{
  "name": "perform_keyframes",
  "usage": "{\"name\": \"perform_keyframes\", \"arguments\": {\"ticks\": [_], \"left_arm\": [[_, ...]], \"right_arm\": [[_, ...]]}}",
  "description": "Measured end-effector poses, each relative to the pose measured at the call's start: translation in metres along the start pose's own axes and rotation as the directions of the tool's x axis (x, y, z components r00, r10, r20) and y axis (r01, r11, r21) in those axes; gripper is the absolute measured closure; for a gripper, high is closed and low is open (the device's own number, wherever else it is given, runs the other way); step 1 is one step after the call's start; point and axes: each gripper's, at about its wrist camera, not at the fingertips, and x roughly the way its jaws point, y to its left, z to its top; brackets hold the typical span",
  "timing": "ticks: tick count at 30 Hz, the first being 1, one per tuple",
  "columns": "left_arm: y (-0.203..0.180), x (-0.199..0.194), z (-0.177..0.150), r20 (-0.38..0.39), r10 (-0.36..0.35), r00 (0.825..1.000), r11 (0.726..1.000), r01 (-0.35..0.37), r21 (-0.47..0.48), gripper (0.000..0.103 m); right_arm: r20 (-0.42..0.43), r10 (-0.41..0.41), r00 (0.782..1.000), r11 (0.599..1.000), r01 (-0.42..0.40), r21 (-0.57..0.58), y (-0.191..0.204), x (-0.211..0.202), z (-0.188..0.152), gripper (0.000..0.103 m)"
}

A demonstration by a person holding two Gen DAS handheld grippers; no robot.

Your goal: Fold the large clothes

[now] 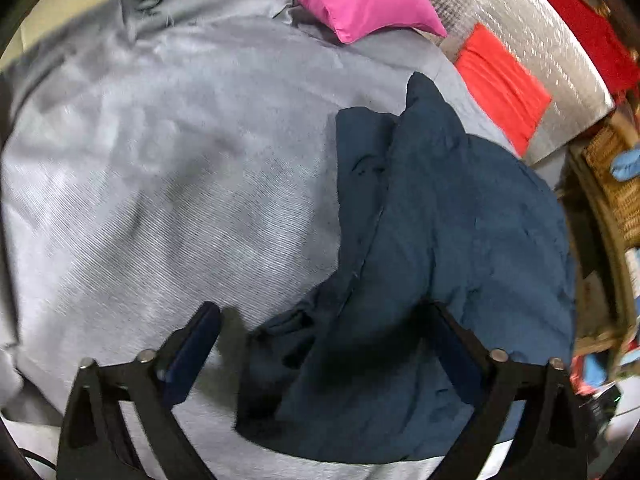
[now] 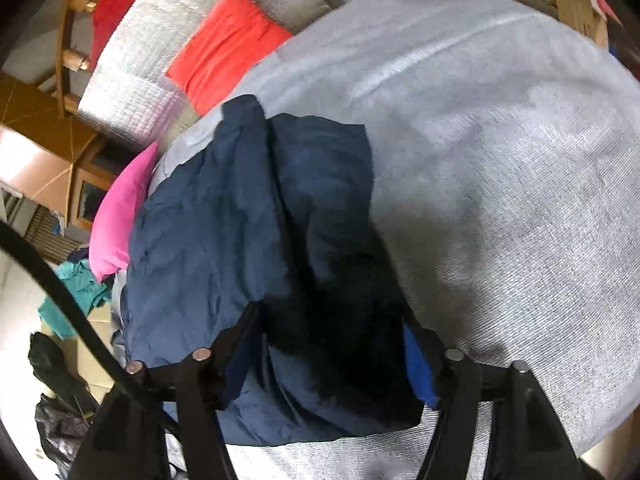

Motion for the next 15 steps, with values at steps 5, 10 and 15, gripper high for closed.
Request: {"name": "perform_keyframes", "arguments": {"ticks": [5, 10, 15], "left_arm": [[-0.009, 0.001, -0.001, 0.03, 0.008, 1.0, 0.998, -0.01, 0.062, 0.026], [-0.017, 0.016, 0.0, 0.014, 0.036, 0.999, 0.997, -0.037, 0.071, 0.022], [-0.01, -0.012, -0.006, 0.054, 0.021, 0.998, 0.999, -0.022, 0.025, 0.023]], "right_arm": [[0.08, 0.021, 0.997, 0.992, -0.011, -0.127, 0.02, -0.019, -0.011, 0.066], [0.034, -0.044, 0.998, 0.994, 0.047, -0.096, 0.013, -0.003, -0.008, 0.063], [0.089, 0.016, 0.996, 0.999, -0.012, -0.037, 0.006, -0.028, -0.005, 0.062]]}}
